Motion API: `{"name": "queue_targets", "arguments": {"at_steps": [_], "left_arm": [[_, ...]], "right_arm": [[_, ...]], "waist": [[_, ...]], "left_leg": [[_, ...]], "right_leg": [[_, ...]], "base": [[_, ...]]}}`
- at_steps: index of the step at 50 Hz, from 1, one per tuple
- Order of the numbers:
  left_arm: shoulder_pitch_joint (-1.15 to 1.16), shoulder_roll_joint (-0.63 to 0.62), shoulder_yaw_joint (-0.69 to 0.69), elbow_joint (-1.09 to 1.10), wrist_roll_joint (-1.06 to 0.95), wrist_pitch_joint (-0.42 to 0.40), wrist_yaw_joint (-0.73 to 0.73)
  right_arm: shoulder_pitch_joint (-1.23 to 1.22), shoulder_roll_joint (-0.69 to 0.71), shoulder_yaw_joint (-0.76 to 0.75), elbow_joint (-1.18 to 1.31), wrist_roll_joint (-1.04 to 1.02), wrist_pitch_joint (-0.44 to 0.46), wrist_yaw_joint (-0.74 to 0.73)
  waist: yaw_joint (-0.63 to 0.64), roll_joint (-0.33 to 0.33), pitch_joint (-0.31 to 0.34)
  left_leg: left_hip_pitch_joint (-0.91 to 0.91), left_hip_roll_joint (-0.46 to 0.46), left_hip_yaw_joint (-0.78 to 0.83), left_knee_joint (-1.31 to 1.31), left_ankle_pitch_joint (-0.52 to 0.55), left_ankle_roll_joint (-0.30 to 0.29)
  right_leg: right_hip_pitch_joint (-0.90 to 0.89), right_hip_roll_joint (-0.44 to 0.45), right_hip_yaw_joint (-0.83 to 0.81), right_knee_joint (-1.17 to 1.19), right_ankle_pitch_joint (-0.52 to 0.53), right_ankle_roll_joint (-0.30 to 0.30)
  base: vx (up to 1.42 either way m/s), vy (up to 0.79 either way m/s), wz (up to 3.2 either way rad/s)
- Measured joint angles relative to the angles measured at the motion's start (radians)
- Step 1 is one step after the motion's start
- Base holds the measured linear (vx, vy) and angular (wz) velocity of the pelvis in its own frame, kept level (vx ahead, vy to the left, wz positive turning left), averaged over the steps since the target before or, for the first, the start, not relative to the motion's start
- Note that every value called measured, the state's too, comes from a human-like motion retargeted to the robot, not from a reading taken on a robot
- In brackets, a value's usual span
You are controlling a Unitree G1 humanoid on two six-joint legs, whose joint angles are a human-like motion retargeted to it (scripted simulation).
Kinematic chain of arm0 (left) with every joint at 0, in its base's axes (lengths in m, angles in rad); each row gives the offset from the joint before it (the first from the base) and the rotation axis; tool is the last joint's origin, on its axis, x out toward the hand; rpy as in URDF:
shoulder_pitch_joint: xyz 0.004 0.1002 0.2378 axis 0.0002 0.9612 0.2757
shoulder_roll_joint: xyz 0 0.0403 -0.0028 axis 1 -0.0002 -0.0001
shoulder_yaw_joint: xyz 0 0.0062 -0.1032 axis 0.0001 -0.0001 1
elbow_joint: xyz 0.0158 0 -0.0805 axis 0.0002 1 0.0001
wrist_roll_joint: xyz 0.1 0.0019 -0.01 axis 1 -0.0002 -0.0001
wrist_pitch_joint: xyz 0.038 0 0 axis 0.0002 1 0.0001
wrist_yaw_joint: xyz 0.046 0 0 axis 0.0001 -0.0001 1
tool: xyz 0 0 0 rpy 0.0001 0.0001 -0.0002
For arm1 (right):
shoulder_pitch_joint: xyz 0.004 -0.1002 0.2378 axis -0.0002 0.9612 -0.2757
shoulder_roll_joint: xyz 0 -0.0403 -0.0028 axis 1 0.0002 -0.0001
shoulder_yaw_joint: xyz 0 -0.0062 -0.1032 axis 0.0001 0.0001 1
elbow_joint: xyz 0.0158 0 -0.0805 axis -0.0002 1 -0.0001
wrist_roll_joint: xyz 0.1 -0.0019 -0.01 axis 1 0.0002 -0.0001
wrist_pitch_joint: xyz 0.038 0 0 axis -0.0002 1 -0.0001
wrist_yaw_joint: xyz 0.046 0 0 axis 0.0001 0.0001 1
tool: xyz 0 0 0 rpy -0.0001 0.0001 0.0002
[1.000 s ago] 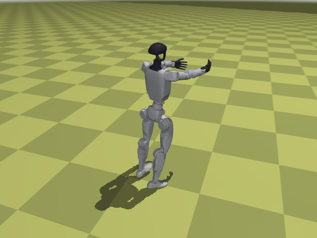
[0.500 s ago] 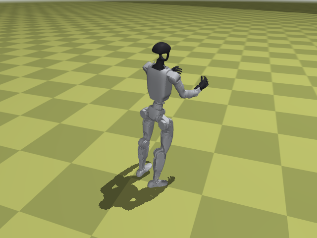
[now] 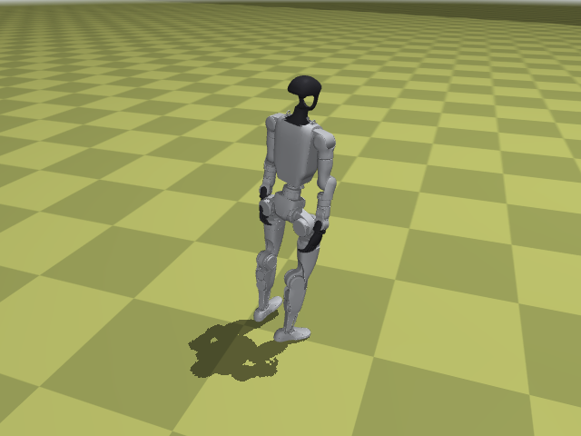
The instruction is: In place motions
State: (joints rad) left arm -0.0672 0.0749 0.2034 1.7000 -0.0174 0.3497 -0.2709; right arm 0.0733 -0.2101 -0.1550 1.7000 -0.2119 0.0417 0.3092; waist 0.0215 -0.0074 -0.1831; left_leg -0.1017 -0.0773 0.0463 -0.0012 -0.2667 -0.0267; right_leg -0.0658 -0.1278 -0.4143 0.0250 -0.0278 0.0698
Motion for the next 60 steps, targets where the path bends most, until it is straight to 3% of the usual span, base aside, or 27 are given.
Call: {"name": "queue_targets", "arguments": {"at_steps": [5,10,13,17,25,28,33,35,41,43,47,52,56,60], "left_arm": [[0.115,-0.117,0.027,0.0,0.066,-0.043,0.06],[0.161,-0.186,0.052,-0.023,0.042,-0.052,0.105],[0.156,-0.159,0.039,-0.028,0.023,-0.05,0.071],[0.15,-0.098,-0.039,-0.052,0.1,-0.051,0.008],[0.134,-0.072,-0.091,-0.088,0.158,-0.122,0.195],[0.128,-0.089,-0.104,-0.074,0.187,-0.149,0.161],[0.111,-0.114,-0.104,-0.036,0.197,-0.083,0.092],[0.082,-0.09,-0.105,-0.016,0.188,-0.074,0.058],[-0.117,0.048,-0.087,-0.024,0.075,-0.006,0.051],[-0.219,0.085,-0.045,-0.065,-0.008,0.006,0.042],[-0.441,0.103,0.019,-0.204,-0.192,0.021,0.03],[-0.706,0.108,0.028,-0.358,-0.289,-0.034,0.031],[-0.887,0.129,-0.015,-0.393,-0.309,-0.085,0.064],[-1.067,0.166,-0.105,-0.292,-0.346,-0.174,0.114]], "right_arm": [[0.002,0.029,0.076,-0.046,-0.112,-0.029,-0.1],[-0.001,0.064,0.11,-0.092,-0.12,-0.009,-0.168],[-0.009,0.06,0.157,-0.099,-0.211,0.022,-0.197],[-0.01,0.042,0.174,-0.106,-0.268,-0.002,-0.179],[-0.009,0.039,0.159,-0.09,-0.175,-0.023,-0.151],[-0.006,0.044,0.174,-0.088,-0.182,-0.025,-0.137],[-0.002,0.048,0.189,-0.081,-0.182,-0.029,-0.172],[-0.023,0.047,0.205,-0.074,-0.144,-0.046,-0.191],[-0.186,0.061,0.147,-0.187,0.164,-0.136,-0.413],[-0.282,0.07,0.133,-0.245,0.263,-0.144,-0.381],[-0.507,0.088,0.114,-0.379,0.339,-0.061,-0.186],[-0.745,0.109,0.101,-0.57,0.317,-0.057,-0.073],[-0.929,0.116,0.085,-0.608,0.314,-0.11,-0.134],[-1.113,0.079,0.114,-0.507,0.432,-0.174,-0.226]], "waist": [[-0.022,0.018,0.001],[-0.17,0.01,-0.008],[-0.141,0.009,-0.001],[-0.093,0.015,0.008],[-0.104,0.013,0.006],[-0.04,-0.007,0.007],[-0.1,0.004,0.014],[-0.035,0.012,0.032],[-0.02,0.006,0.001],[-0.015,0.003,-0.018],[-0.008,0.0,-0.049],[-0.008,-0.002,-0.097],[-0.007,-0.004,-0.135],[0.008,-0.012,-0.158]], "left_leg": [[0.011,0.006,0.031,-0.007,-0.008,0.001],[0.007,-0.008,-0.102,0.001,-0.01,-0.037],[0.007,-0.002,-0.078,-0.001,-0.003,-0.03],[0.004,0.005,-0.046,-0.001,0.002,-0.014],[-0.004,0.003,-0.065,0.001,0.008,-0.013],[0.002,0.003,-0.002,-0.001,0.001,-0.015],[0.02,-0.006,-0.061,-0.005,-0.001,-0.011],[0.039,-0.007,0.001,-0.016,0.0,0.016],[0.026,0.009,0.016,-0.003,0.003,-0.005],[0.025,0.008,0.016,-0.003,0.004,-0.005],[0.022,0.008,0.014,0.0,0.005,-0.006],[0.009,0.01,-0.001,0.003,0.006,-0.006],[-0.001,0.014,-0.006,0.004,0.004,-0.006],[-0.013,0.019,-0.002,0.005,0.002,-0.004]], "right_leg": [[-0.022,0.006,0.042,0.008,0.007,-0.004],[-0.004,-0.024,-0.098,-0.008,0.008,-0.018],[-0.004,-0.022,-0.07,-0.009,0.017,-0.01],[-0.017,-0.014,-0.035,0.001,0.027,-0.001],[-0.012,-0.013,-0.056,-0.002,0.028,0.0],[-0.017,0.004,0.005,-0.001,0.017,-0.018],[0.007,-0.012,-0.058,0.005,0.007,-0.004],[0.002,0.01,0.013,0.009,0.015,-0.007],[0.003,0.004,0.02,0.007,0.019,-0.007],[0.001,0.005,0.021,0.007,0.02,-0.008],[0.001,0.006,0.019,0.008,0.021,-0.009],[0.0,0.007,0.002,0.008,0.017,-0.007],[-0.006,0.011,-0.004,0.008,0.014,-0.005],[-0.018,0.015,0.0,0.008,0.014,-0.004]], "base": [[0.0,0.03,-0.3],[-0.02,0.01,1.31],[-0.02,-0.04,-0.39],[-0.02,-0.03,-0.44],[-0.01,0.0,0.09],[-0.01,0.01,-0.82],[-0.02,-0.01,0.43],[-0.07,-0.06,-1.37],[-0.04,-0.07,-0.14],[-0.03,-0.09,-0.01],[-0.05,-0.09,0.03],[0.03,-0.07,0.17],[0.08,-0.06,0.08],[0.0,-0.03,-0.02]]}}
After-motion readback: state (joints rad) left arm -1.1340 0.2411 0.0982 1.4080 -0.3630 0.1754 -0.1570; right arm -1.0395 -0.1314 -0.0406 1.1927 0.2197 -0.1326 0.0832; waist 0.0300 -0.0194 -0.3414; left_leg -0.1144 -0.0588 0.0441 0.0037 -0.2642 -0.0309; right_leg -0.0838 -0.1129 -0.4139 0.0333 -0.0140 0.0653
